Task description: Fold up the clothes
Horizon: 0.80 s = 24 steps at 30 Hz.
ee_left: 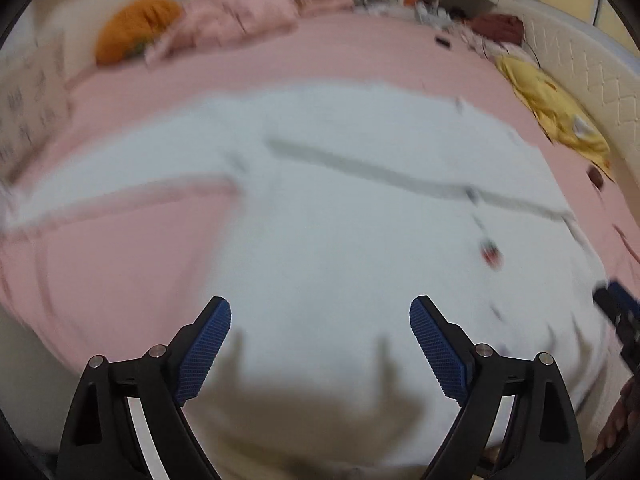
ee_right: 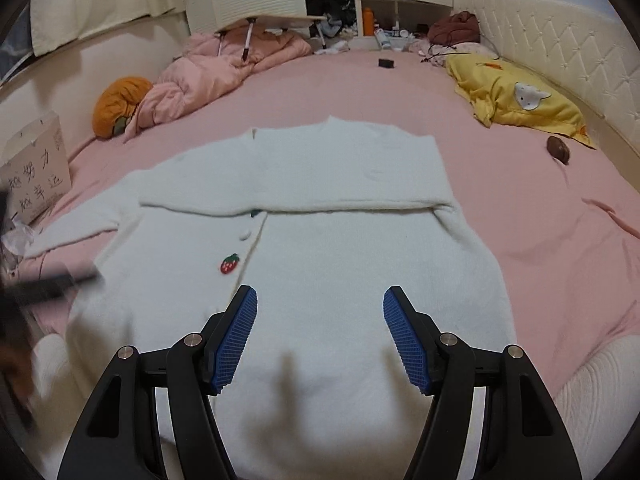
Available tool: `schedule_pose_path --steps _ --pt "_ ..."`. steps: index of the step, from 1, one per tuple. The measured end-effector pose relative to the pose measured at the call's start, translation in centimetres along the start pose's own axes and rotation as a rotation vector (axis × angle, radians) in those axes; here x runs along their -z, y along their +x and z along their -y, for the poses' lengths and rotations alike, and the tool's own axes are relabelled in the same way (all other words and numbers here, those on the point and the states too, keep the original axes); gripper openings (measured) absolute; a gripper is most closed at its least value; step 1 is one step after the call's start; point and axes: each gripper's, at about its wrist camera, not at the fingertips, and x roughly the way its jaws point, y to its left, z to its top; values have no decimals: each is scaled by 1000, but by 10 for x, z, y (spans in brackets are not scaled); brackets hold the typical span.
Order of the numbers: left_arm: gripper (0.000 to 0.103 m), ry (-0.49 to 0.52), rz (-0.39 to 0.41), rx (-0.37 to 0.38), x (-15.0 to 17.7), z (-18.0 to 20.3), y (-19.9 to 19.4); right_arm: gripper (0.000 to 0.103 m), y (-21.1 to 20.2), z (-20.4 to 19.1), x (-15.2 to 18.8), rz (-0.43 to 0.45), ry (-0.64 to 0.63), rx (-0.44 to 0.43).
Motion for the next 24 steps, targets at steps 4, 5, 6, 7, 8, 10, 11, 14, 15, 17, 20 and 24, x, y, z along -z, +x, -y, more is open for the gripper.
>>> schedule_pose_path --steps 4,5,6,7,8,10,11,14,15,17,20,24 --pt "91 34 -107 21 29 21 26 66 1 0 9 -39 -21 -1" --pt "91 26 -95 35 25 21 22 66 1 3 10 -46 -9 -10" --pt "91 10 -66 61 22 20 17 66 0 5 9 -46 0 -15" --pt "91 -6 -31 77 20 19 11 66 -2 7 8 -41 7 -16" --pt "91 -13 -2 73 21 20 6 66 -3 7 7 -34 13 -20" --pt "91 -18 8 47 22 20 5 66 -7 7 6 -23 17 -20" --pt "91 -19 3 38 24 20 6 66 -8 7 6 -17 16 -21" --pt "91 -23 -7 25 26 23 10 66 -9 5 8 -19 7 -28" --pt "91 -19 -5 23 24 23 12 66 -9 5 8 -24 2 -30" --pt "91 -7 2 20 22 28 11 66 -8 3 9 -28 -7 -28" --pt "91 11 8 13 27 24 5 66 -9 3 8 -23 -16 -25" --pt "91 10 5 13 32 18 4 66 -6 2 8 -34 -32 -25"
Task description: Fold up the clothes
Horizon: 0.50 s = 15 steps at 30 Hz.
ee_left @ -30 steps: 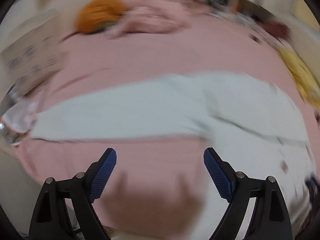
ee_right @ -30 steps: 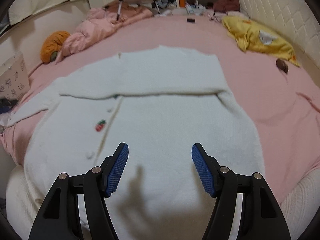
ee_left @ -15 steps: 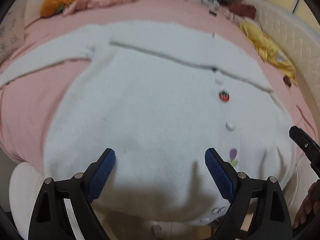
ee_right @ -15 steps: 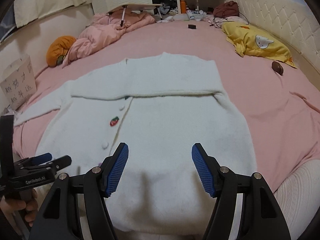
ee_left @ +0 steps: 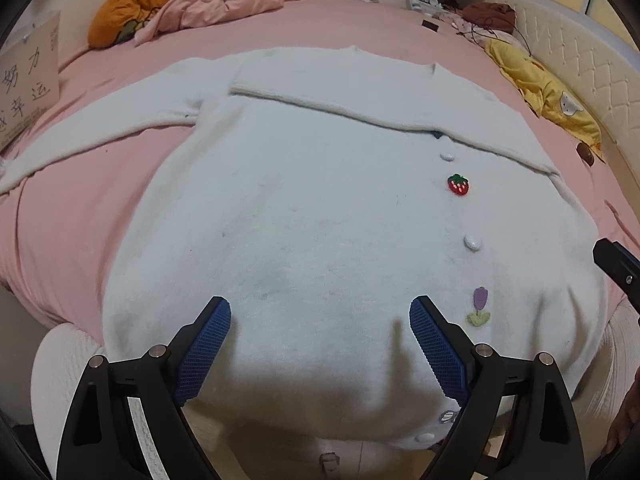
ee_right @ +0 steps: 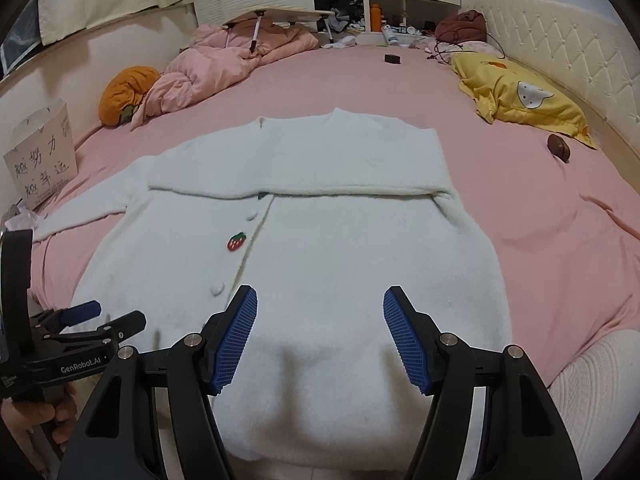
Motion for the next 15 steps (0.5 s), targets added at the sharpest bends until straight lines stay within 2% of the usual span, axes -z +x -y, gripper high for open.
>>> schedule_pose_path --steps 5,7,10,13,15 --pt "91 -40 -17 11 -1 -7 6 66 8 -4 1 -23 -20 -26" --pt "91 -62 -25 18 -1 -11 9 66 15 -5 -3 -52 -14 -80" --pt "91 -94 -60 28 -1 -17 18 66 29 -14 -20 -76 -10 -215" --pt "92 -119 -65 46 -1 -22 22 66 50 -45 -48 -73 -113 -287" --pt "97 -130 -64 58 0 -23 25 66 67 -76 -70 -74 -218 -314"
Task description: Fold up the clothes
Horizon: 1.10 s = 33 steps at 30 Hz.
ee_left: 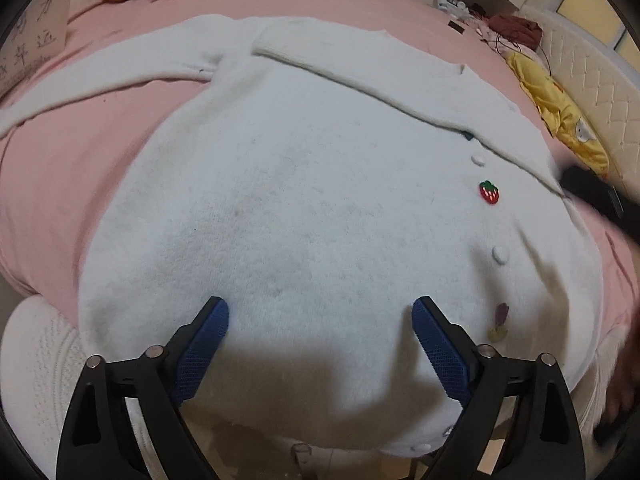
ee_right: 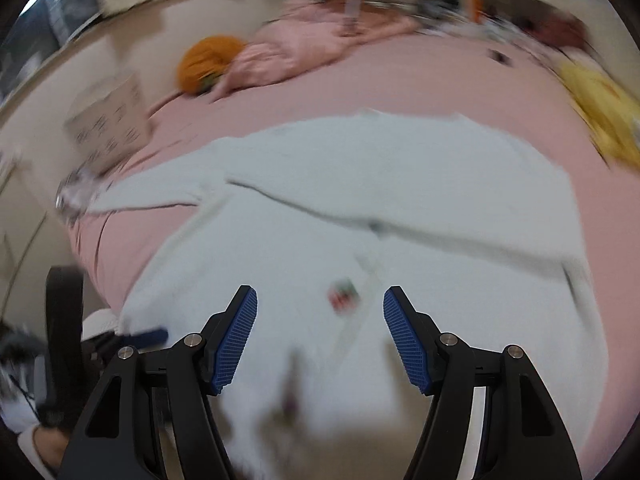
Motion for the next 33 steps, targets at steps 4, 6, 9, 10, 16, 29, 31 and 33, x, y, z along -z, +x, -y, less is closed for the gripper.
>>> schedule_pose_path --steps 4,6,9,10,16,29,31,33 --pt "102 -28 14 20 1 0 5 66 62 -44 -55 -89 -211 -21" --pt "102 -51 28 38 1 -3 5 66 95 -65 -76 -137 -293 -14" --pt "102 -102 45 91 1 -13 4 66 137 -84 -97 -181 -341 -6" --pt "102 -122 52 105 1 -16 4 66 150 -88 -101 -197 -348 1" --pt "102 -174 61 137 1 -22 9 66 212 -97 -99 -264 -404 116" --pt "103 -161 58 124 2 -12 12 10 159 -29 -114 -107 -40 89" --pt "103 -160 58 123 2 -13 12 10 137 -11 -119 -52 -2 111" --pt "103 -151 56 116 2 -15 12 10 111 14 -122 -2 47 136"
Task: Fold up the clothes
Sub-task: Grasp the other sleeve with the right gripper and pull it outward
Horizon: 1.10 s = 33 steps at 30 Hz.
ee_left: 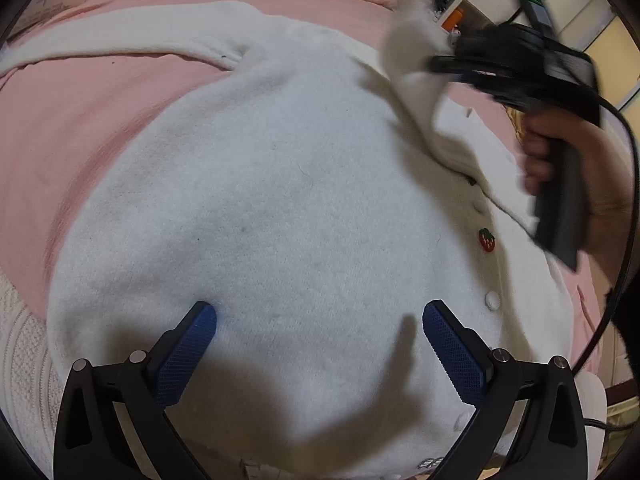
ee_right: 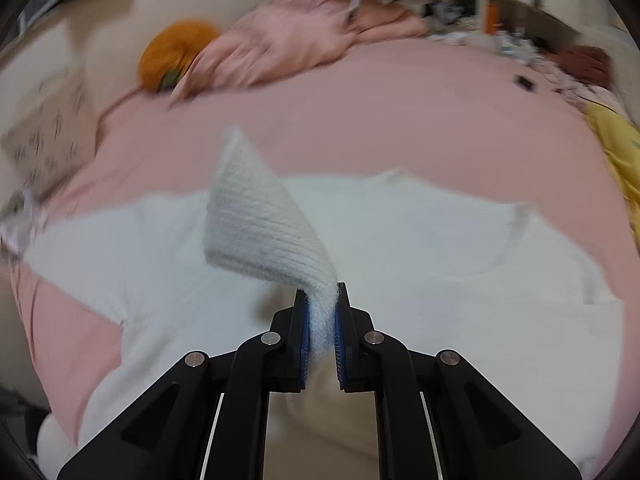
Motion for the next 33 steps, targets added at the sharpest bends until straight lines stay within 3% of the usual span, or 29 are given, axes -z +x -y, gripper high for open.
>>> schedule_pose_path --steps 3,10,17,25,29,33 --pt "103 16 -3 -13 -2 -3 -2 10 -34 58 1 55 82 70" --pt "103 39 -6 -42 -10 0 0 11 -117 222 25 163 201 350" --pt "103 81 -21 -101 -5 1 0 11 -188 379 89 206 416 559" --pt "103 96 -33 -170 -2 15 5 11 -217 491 189 182 687 685" --pt "103 96 -37 -200 0 16 6 11 -237 532 238 237 909 693" --pt "103 96 -40 -216 1 19 7 11 -253 553 266 292 1006 714"
